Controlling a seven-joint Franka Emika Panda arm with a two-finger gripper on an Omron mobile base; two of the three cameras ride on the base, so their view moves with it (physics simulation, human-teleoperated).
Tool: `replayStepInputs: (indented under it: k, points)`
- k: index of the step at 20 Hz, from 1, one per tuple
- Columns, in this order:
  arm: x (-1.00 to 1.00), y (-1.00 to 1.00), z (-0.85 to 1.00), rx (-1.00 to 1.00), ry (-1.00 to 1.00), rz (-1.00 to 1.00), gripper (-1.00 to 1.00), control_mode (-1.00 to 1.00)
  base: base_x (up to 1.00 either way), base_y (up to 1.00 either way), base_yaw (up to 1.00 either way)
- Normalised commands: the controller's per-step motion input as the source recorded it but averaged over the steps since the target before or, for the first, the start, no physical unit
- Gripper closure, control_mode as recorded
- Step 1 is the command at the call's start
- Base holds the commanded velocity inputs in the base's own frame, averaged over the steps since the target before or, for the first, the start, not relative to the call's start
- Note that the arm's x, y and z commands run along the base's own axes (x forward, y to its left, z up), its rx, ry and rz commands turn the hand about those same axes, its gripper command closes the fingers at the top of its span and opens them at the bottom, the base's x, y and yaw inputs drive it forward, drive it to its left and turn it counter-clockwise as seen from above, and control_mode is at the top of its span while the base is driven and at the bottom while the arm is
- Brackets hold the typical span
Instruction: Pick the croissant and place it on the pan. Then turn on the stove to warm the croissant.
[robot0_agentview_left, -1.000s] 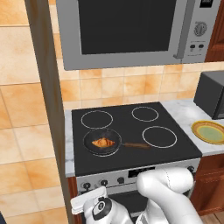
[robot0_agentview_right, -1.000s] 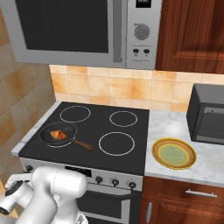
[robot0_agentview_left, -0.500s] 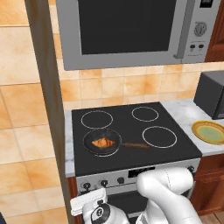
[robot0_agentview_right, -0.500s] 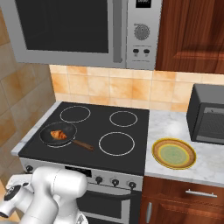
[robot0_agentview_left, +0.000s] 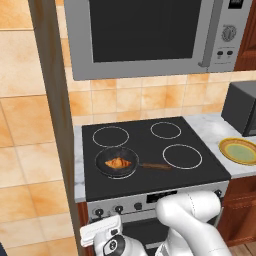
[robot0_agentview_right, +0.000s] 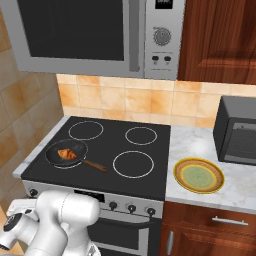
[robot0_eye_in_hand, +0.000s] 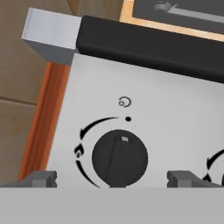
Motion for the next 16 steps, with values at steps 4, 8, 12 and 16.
replayStepInputs:
  k: [4, 8, 12, 16]
  points:
    - [0.00, 0.00, 0.14, 0.00, -0.01, 0.00, -1.00, -1.00, 0.00, 0.00, 0.00]
    - [0.00, 0.00, 0.03, 0.00, 0.00, 0.00, -1.00, -1.00, 0.00, 0.00, 0.00]
    - [0.00, 0.00, 0.00, 0.00, 0.00, 0.00, -1.00, -1.00, 0.00, 0.00, 0.00]
    - [0.00, -0.07, 0.00, 0.00, 0.00, 0.00, -1.00, -1.00, 0.00, 0.00, 0.00]
